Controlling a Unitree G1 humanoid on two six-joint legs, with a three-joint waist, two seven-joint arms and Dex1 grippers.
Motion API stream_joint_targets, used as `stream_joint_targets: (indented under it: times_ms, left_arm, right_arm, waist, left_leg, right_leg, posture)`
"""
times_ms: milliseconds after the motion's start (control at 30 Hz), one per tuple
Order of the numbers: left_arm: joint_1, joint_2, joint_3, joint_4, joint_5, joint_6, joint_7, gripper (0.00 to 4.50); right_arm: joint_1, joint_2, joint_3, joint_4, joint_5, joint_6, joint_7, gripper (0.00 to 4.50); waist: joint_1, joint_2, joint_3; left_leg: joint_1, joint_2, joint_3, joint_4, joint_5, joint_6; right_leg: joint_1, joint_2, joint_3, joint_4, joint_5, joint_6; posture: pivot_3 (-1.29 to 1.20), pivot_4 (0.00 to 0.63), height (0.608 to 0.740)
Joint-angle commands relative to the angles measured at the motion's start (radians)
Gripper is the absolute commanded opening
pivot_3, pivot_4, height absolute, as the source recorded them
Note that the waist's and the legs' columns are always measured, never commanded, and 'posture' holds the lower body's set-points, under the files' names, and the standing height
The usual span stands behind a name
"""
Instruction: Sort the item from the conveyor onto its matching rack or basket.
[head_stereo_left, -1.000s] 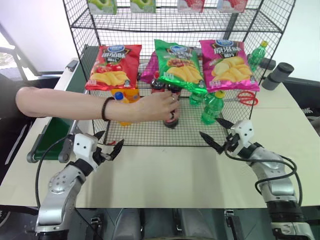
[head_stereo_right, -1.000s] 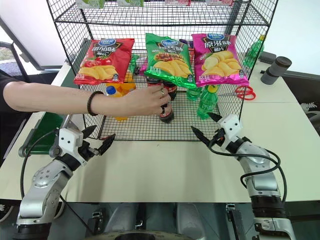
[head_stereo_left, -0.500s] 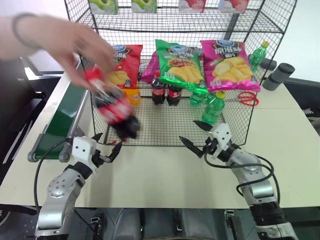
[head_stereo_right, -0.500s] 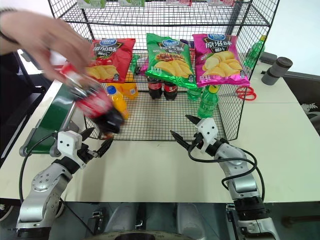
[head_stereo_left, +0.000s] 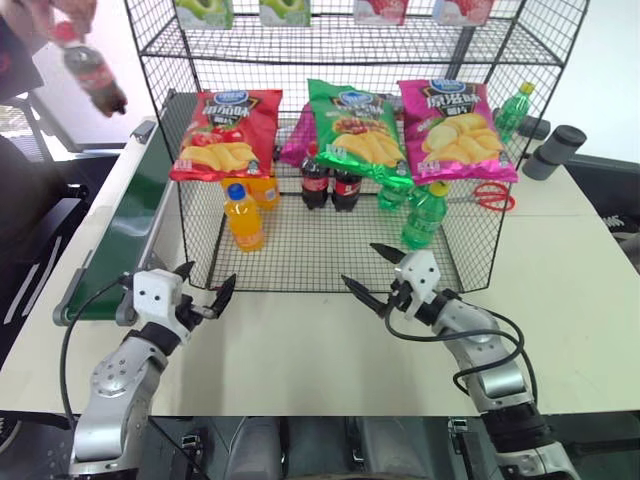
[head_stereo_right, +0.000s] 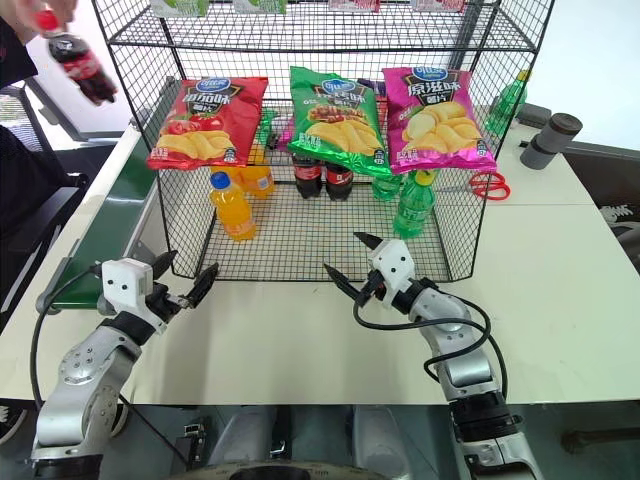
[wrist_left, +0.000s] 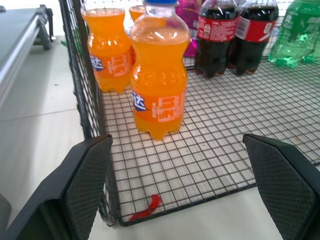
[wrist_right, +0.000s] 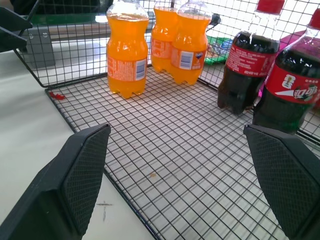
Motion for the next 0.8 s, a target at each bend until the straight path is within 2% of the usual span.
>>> stream_joint_targets:
  times_ms: [33, 200, 433, 567, 800]
  left_arm:
    - [-0.010, -0.003, 0.076, -0.026, -0.017, 0.015, 0.057, 4.50]
    - [-0.053, -0.021, 0.181, -0.029, -0.108, 0.066, 0.138, 4.50]
    - [-0.081, 0.024, 0.192, -0.024, -0.006, 0.138, 0.246, 4.50]
    - [-0.088, 0.035, 0.199, -0.022, 0.010, 0.117, 0.238, 4.50]
    - [-0.120, 0.022, 0.279, 0.023, -0.052, 0.075, 0.222, 4.50]
  right_arm:
    - [-0.030, 0.012, 0.003, -0.036, -0.002, -0.003, -0.014, 4.44]
    - [-0.051, 0.011, 0.007, -0.053, 0.018, 0.040, 0.003, 4.44]
    - [-0.077, 0.015, -0.007, -0.048, 0.065, 0.133, 0.012, 4.44]
    - [-0.083, 0.010, -0.006, -0.043, 0.071, 0.142, 0.025, 4.44]
    - [-0.091, 0.020, 0.004, -0.028, 0.058, 0.129, 0.026, 4.44]
  waist:
    - [-0.001, 0.000, 0.000]
    - [-0.005, 0.000, 0.000]
    - [-0.002, 0.000, 0.000]
    - [0.006, -0.001, -0.001]
    - [0.002, -0.001, -0.001]
  left_leg:
    - [0.000, 0.000, 0.000, 0.000, 0.000, 0.000]
    - [0.001, 0.001, 0.000, 0.000, 0.000, 0.000]
    - [0.001, 0.002, -0.001, 0.000, 0.000, 0.000]
    - [0.000, 0.001, -0.001, 0.000, 0.000, 0.000]
    - [0.000, 0.001, -0.001, 0.000, 0.000, 0.000]
  right_leg:
    - [0.000, 0.000, 0.000, 0.000, 0.000, 0.000]
    - [0.000, 0.002, 0.000, 0.002, 0.000, -0.001]
    - [0.000, 0.004, 0.000, 0.001, 0.001, -0.002]
    - [0.000, 0.001, 0.000, 0.000, 0.001, -0.002]
    - [0.000, 0.001, -0.001, 0.000, 0.001, -0.002]
  posture:
    - [0.00, 0.150, 0.734]
    - [0.00, 0.150, 0.734]
    - [0.00, 0.150, 0.734]
    - [0.00, 0.150, 0.734]
    - [0.00, 0.150, 0.734]
